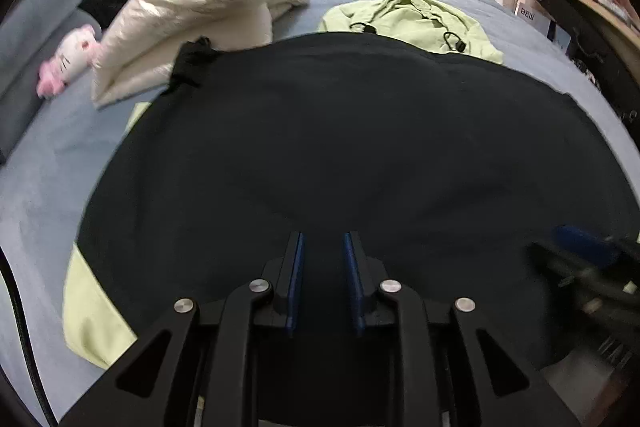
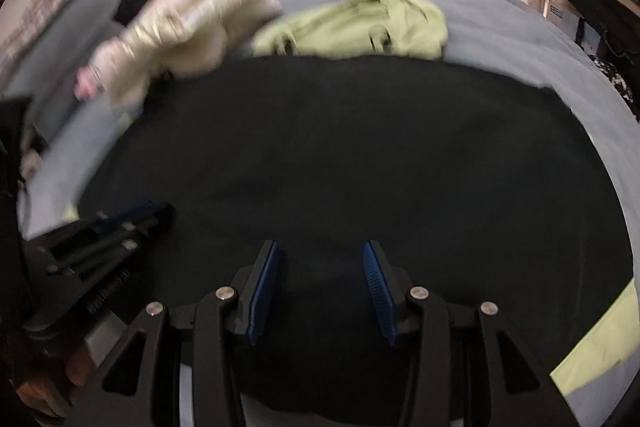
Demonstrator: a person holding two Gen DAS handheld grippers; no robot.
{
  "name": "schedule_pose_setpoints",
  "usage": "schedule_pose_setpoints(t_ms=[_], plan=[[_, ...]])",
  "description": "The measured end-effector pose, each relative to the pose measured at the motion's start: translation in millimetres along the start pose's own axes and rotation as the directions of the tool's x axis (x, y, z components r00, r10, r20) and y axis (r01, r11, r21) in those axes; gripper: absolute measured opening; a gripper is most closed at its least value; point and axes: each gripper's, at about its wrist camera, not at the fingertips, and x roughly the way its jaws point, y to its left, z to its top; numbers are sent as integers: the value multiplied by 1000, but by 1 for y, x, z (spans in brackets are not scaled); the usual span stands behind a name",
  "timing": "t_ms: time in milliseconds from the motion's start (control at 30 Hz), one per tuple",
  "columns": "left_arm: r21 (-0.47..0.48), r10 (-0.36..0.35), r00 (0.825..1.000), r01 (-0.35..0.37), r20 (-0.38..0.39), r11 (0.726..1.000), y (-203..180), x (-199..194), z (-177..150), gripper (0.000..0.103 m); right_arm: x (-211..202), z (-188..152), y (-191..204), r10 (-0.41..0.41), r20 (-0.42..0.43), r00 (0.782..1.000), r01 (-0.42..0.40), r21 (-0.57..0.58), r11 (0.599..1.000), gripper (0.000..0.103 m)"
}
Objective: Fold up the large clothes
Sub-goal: 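Lower the hem onto the jacket and open both grippers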
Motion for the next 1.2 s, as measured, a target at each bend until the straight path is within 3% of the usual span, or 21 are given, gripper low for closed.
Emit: schedule_pose_setpoints(t_ms=[133,167,233,267,367,567,767,967,1033,1100,1200], plan=[[-50,126,992,-127,-19,991,49,2,-3,20,-18,-13,-52,-86,16,996,85,59,995,41],[-87,152,988,-154,-33,984,70,3,-6,20,-23,-17,-73,-134,14,991,132,98,986,41],[-132,139,990,-143,-35,981,96,2,-12,19,-29,-27,-111,-274,-9,962,272,155,950,41],[-143,135,990,-139,-36,980,102,0,-14,18,-35,-34,-135,-293,-9,956,289,194,938,41],[-152,148,988,-152,-38,977,113,-5,-18,18,-46,-44,-162,-244,-3,970,236,271,933,30],[-154,173,982,-183,-75,971,106,-8,-15,18,-32,-36,-140,-349,-51,936,351,214,912,37],[-215,110,990,-127,-86,968,118,-21,-5,18,-33,-39,-147,-333,-42,942,333,247,910,41],[-201,95,993,-106,-63,974,114,-47,-5,20,-35,-44,-138,-339,-42,940,338,251,907,41],[-189,88,994,-98,-58,977,113,-57,-5,22,-34,-43,-139,-338,-46,940,339,250,907,41],[-178,86,995,-94,-54,980,110,-65,-5,34,-34,-42,-139,-339,-52,939,341,252,906,42],[-148,87,996,-90,-26,985,105,-81,-3,40,-33,-42,-139,-345,-61,937,349,244,905,42]])
